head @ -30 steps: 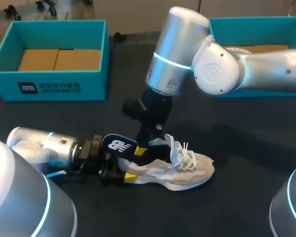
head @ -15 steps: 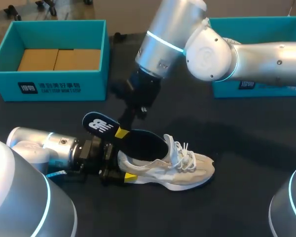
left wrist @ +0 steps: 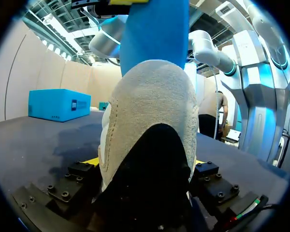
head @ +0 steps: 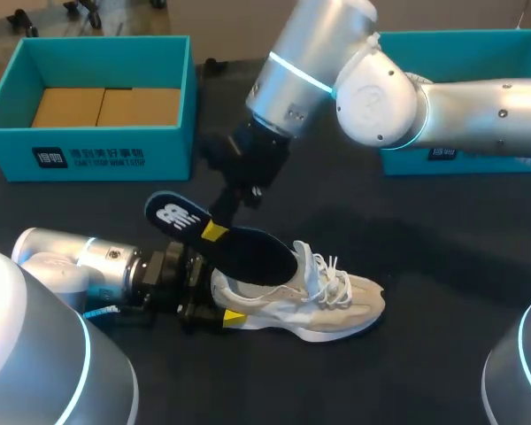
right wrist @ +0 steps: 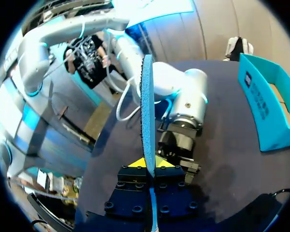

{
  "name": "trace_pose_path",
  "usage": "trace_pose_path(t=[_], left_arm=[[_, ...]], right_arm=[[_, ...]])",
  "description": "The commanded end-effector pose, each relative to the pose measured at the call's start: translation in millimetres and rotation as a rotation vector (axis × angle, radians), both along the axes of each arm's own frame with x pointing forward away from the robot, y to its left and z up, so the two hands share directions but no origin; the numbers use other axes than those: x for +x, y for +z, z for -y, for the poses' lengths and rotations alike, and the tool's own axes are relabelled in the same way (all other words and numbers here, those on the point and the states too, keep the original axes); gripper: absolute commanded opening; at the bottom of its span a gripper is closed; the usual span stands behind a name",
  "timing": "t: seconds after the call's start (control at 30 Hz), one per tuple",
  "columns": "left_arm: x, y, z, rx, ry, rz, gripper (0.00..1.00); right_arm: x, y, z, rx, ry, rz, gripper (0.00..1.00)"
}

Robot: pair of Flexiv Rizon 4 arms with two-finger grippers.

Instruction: Take the shoe out of the shoebox, open the shoe tongue, remove and reinsert the insole, then place the shoe into the shoebox

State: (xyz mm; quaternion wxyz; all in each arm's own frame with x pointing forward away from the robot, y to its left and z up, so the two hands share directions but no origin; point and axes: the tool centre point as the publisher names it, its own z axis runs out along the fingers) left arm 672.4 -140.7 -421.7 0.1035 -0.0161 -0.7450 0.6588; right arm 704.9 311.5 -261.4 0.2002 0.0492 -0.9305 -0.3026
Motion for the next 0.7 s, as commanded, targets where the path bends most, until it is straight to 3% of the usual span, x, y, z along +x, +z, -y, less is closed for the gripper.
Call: trace_pose_path(t=[0.03,0.13,0.2,0.63,0.7], left_arm=[[0.4,-4.3,-1.6,0.0,0.004,0.001,0.0],[0.4,-4.3,-1.6,0.0,0.004,0.001,0.0],[0.4,-4.3,-1.6,0.0,0.004,0.001,0.0],[0.4,-4.3,-1.6,0.0,0.004,0.001,0.0],[0.4,-4.3,-1.6,0.0,0.004,0.001,0.0]], right_arm=[[-2.9,36.3,5.7,-0.006,-0.052,0.019,0.0],[0.6,60.4,15.1,0.118,-0.115,-0.046,0.0],[0.3,72.9,20.5,0.165,-0.139,-0.041,0.0],[0.3,72.9,20.5,0.165,-0.139,-0.041,0.0],[-4.5,92.8,28.6,0.24,-0.142,0.009,0.0]])
